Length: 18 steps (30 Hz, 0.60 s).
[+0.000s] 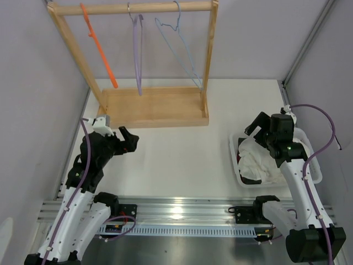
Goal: Place the skirt on the hanger
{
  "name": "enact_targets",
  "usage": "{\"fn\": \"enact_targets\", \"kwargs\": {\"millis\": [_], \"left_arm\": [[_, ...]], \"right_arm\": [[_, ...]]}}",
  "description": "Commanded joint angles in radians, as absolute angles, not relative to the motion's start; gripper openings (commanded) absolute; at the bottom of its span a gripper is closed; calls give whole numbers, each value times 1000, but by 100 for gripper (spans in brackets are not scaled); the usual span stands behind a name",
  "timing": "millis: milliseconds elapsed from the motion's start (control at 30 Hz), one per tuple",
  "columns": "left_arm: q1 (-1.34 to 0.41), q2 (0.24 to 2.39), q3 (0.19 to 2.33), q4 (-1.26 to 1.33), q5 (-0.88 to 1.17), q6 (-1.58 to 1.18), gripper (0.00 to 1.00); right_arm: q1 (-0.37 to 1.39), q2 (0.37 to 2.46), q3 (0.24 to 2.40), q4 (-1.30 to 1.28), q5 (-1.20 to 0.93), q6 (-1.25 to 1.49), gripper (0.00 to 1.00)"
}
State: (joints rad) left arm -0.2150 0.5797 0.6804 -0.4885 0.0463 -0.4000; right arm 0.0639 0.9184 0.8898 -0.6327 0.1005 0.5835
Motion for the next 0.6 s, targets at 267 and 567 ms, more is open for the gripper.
{"fn": "enact_targets", "kwargs": {"millis": [267,567], "left_arm": [[-225,574,675,-445,61,-387,99],[-225,592,684,-453,120,-368,99]], "right_arm": [[58,878,992,-724,155,617,99],[25,792,1034,-981,270,750,98]]}}
